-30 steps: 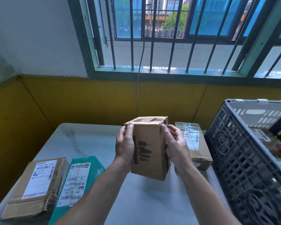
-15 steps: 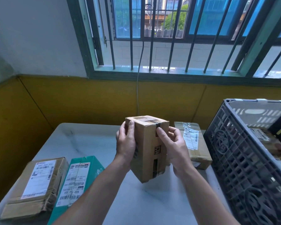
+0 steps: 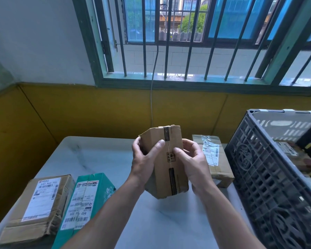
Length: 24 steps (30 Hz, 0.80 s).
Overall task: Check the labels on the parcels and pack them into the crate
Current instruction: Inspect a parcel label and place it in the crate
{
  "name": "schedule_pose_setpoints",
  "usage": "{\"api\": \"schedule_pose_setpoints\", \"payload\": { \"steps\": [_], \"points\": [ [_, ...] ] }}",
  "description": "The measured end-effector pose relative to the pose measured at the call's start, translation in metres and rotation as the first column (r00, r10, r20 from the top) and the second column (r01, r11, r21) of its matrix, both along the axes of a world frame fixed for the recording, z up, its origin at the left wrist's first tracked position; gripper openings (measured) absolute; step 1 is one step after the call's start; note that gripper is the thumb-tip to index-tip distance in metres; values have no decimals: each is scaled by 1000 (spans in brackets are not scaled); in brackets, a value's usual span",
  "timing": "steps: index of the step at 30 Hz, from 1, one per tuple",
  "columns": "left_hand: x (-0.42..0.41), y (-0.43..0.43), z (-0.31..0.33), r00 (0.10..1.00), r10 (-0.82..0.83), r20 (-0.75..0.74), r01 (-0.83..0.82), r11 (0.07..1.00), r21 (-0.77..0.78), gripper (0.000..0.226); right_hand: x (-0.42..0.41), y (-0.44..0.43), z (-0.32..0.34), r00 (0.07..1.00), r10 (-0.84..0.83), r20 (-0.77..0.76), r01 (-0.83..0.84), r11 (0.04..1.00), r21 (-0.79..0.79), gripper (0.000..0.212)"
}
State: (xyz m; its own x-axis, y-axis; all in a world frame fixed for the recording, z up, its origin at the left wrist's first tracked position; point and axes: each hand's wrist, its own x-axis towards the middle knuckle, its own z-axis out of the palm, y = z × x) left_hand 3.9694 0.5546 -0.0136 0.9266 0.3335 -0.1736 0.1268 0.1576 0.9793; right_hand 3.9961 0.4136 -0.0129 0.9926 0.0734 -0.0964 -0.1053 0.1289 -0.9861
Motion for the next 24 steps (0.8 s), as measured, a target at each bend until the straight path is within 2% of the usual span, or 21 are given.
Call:
{"api": "schedule_pose_setpoints", "payload": {
  "steps": [3,8,11,13,16,20,24],
  "points": [
    [2,1,0,1000,-3,-24,1,997,-73,86,-1,0,-2,998,40,-45,-39,999,22,27],
    [0,5,0,987,-157,30,159,980,-119,71,3,1,-3,999,-21,-43,23,999,41,24],
    [2,6,1,993,-111,39,115,985,-130,72,3,1,-5,999,4,-40,-2,999,38,25],
    [4,5,1,997,-74,30,77,987,-142,73,2,1,-3,998,47,-32,-46,998,31,37],
    [6,4,0,999,-34,-1,33,989,-147,62,2,2,-1,998,65,-24,-65,998,21,42],
    [3,6,-3,996,-91,17,93,989,-117,79,4,1,-1,999,14,-32,-14,1000,17,30],
    [1,4,-4,991,-116,62,122,987,-108,77,4,1,-1,998,62,-9,-61,997,48,36]
  ]
}}
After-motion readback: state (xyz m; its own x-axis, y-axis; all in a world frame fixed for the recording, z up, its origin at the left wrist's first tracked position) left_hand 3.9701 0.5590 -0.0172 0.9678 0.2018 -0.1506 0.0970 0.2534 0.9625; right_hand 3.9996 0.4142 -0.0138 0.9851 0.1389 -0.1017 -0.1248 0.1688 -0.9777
